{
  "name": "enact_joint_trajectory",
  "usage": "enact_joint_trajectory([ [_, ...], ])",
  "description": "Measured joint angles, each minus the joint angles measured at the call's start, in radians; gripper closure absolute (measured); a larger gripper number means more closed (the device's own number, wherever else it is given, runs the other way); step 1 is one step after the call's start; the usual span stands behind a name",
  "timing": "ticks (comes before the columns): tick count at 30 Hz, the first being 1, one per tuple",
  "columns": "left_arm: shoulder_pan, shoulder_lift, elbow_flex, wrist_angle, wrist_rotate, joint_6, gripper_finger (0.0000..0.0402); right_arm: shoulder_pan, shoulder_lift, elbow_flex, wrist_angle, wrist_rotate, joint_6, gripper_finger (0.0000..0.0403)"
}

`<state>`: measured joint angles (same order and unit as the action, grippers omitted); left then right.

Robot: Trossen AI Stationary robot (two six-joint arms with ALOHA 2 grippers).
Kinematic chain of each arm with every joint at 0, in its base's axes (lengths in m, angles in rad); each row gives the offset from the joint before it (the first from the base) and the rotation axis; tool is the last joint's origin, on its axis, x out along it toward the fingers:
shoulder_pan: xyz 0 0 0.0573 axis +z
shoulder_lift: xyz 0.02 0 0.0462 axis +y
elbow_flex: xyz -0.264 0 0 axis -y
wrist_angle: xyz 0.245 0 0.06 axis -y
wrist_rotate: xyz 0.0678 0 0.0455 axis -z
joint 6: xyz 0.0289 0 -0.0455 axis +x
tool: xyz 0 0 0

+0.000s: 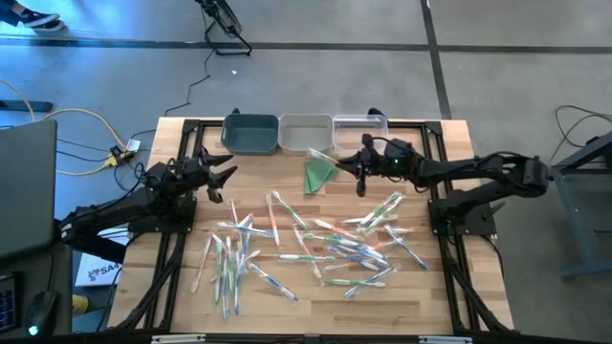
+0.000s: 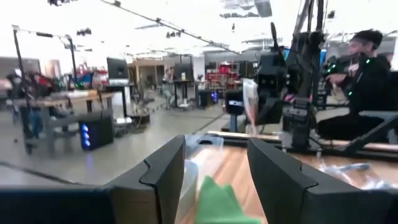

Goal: Pick & Place Toothbrushes
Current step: Put the orange toothbrush into the dark blue bin

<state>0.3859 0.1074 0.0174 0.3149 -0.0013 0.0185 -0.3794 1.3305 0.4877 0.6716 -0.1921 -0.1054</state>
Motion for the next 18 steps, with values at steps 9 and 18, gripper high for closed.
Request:
enact_joint_trajectory([
  [9,0.000,0.205,-0.003,0.200,0.022,-0.049,0.0231,0.006,0.168,0.045,0.195,-0.020,0.025,0.0387],
  [18,0.000,0.455,0.077,0.335,0.021,-0.054,0.0231,0.035,0.285,0.170,0.196,-0.025,-0.003,0.0386],
])
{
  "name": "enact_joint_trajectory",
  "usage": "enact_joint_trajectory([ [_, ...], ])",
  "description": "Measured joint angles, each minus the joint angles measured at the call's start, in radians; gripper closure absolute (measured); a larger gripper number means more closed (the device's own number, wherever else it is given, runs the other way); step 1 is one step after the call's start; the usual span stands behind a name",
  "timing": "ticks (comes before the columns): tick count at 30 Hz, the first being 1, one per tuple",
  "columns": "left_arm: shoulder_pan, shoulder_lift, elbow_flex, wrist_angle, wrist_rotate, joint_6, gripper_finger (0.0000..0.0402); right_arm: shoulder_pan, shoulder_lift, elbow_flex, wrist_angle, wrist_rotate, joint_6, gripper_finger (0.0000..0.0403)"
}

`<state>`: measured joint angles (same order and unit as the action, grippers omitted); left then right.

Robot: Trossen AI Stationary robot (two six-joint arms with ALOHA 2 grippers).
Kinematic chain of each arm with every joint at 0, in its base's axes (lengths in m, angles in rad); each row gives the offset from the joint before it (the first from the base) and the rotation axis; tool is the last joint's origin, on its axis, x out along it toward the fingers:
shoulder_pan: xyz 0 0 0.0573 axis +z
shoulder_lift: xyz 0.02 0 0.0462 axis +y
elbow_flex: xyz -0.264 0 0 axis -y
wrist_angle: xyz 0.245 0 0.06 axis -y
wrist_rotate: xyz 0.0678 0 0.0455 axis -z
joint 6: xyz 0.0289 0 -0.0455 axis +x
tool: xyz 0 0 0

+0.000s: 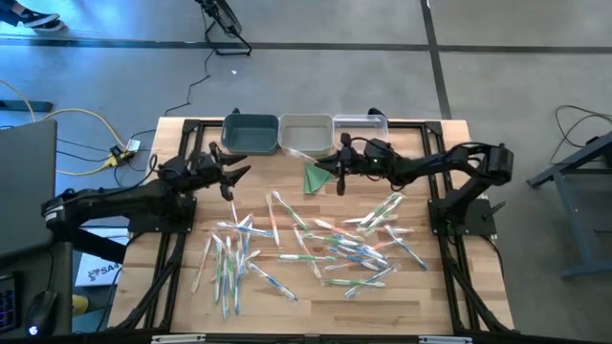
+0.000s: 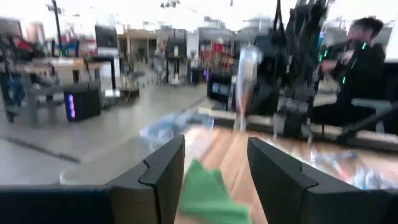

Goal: Pick & Place Toothbrushes
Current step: Put the orange toothbrush into the dark blue bin

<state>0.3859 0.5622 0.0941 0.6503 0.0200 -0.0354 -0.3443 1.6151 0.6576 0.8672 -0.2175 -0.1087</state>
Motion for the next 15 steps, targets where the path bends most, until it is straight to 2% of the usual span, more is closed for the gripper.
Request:
enact_joint_trajectory([
  [9,0.000,0.321,0.057,0.256,-0.009,-0.002,0.0231,-0.003,0.014,0.024,0.013,-0.022,-0.001,0.0388],
  [13,0.001,0.481,0.134,0.351,-0.011,-0.001,0.0231,-0.005,0.014,0.024,0.023,-0.021,-0.001,0.0388],
  [15,0.011,0.554,0.186,0.348,-0.007,-0.002,0.0231,-0.005,0.014,0.024,0.020,-0.020,-0.001,0.0388],
])
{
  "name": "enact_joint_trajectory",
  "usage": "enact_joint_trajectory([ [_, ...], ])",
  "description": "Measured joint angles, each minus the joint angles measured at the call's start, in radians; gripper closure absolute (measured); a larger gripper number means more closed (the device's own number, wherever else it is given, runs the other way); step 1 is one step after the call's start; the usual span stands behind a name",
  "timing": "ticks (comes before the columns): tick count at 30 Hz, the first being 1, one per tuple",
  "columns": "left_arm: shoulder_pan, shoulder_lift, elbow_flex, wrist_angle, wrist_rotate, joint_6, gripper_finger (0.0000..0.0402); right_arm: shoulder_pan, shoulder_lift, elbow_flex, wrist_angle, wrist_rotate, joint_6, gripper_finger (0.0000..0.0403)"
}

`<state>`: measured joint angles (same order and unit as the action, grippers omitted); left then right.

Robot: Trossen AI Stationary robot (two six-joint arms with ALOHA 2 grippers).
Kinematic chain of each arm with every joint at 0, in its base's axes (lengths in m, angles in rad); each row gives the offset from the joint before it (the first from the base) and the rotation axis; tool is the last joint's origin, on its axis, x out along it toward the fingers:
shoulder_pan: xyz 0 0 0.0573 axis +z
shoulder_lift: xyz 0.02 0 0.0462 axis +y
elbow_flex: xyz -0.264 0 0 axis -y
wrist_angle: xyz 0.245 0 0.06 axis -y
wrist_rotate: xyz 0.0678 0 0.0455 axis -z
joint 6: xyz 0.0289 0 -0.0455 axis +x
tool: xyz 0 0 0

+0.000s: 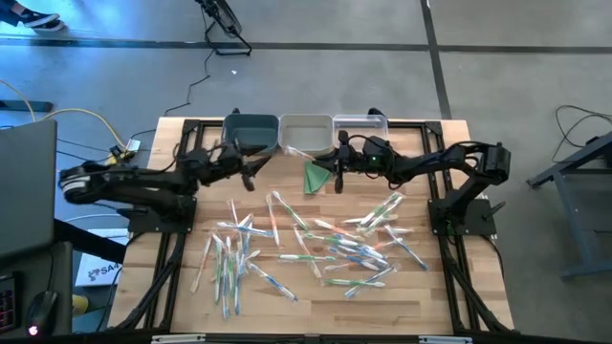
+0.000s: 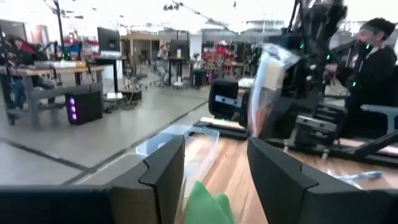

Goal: Pick & Place Toothbrushes
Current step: Put the orange toothbrush into the dark blue bin

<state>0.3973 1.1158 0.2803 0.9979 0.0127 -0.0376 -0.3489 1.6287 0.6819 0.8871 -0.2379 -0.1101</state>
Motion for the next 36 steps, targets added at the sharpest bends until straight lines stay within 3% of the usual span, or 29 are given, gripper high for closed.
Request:
enact_joint_trajectory([
  [5,0.074,0.146,0.129,-0.005,0.066,-0.147,0.0231,0.000,0.000,0.000,0.002,0.003,0.000,0.0388],
  [10,0.131,0.228,0.218,-0.002,0.270,-0.145,0.0231,-0.001,0.000,0.000,0.002,0.042,0.000,0.0388],
  [16,0.133,0.287,0.269,-0.005,0.375,-0.065,0.0231,-0.013,0.000,0.000,0.054,0.108,0.011,0.0388],
  [30,0.093,0.310,0.321,0.000,0.375,-0.037,0.0231,-0.016,-0.001,0.000,0.068,0.105,0.037,0.0388],
  [36,0.040,0.309,0.337,-0.006,0.266,0.005,0.0231,-0.015,-0.001,0.000,0.068,0.106,0.037,0.0388],
])
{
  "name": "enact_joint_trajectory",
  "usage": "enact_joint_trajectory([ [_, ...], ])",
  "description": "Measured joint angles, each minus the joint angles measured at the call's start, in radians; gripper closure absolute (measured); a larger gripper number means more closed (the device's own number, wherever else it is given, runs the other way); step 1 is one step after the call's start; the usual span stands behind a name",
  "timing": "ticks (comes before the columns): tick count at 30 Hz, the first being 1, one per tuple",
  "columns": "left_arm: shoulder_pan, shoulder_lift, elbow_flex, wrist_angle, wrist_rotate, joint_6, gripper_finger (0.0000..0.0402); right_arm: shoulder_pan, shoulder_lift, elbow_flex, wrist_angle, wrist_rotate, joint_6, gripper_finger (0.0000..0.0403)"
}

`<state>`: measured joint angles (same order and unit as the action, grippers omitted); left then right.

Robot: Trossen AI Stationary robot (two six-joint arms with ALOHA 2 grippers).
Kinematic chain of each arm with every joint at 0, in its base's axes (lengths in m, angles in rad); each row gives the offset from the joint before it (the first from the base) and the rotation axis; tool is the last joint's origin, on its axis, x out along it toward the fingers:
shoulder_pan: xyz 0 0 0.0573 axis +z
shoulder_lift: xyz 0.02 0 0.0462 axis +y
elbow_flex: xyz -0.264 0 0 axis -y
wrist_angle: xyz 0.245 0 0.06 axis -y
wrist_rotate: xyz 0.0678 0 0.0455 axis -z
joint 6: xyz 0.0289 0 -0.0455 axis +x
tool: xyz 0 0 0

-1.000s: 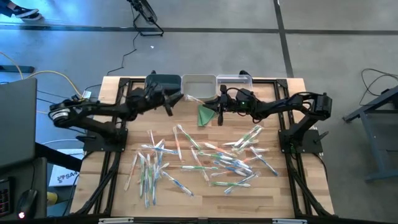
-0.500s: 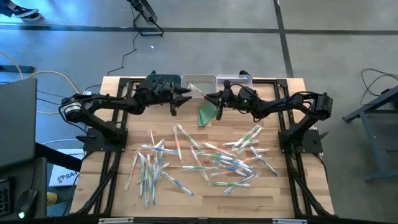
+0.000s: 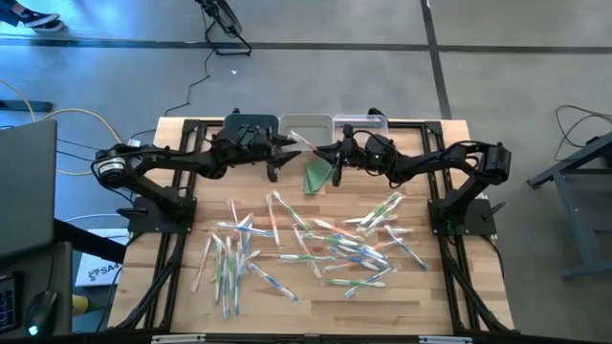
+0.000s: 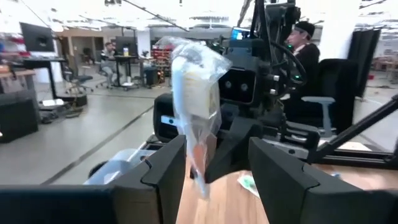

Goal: Pick & Place Toothbrushes
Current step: Put the orange toothbrush into the dark blue bin

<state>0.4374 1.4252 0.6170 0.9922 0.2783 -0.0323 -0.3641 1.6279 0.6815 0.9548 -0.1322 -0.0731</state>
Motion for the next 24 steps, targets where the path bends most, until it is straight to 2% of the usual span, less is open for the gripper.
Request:
enact_joint_trajectory([
  [13,-0.011,0.000,0.000,-0.007,-0.002,-0.025,0.0231,0.018,0.000,0.000,-0.004,-0.016,-0.007,0.0388],
  [17,-0.029,0.022,0.002,0.000,-0.001,-0.025,0.0231,0.018,0.000,0.000,-0.009,-0.016,-0.007,0.0388],
  [22,-0.027,0.101,0.065,-0.004,0.000,-0.081,0.0231,0.018,0.000,0.000,-0.013,-0.016,-0.007,0.0388],
  [24,-0.027,0.125,0.089,-0.004,0.037,-0.099,0.0231,0.018,0.000,0.000,-0.016,-0.016,-0.007,0.0388],
])
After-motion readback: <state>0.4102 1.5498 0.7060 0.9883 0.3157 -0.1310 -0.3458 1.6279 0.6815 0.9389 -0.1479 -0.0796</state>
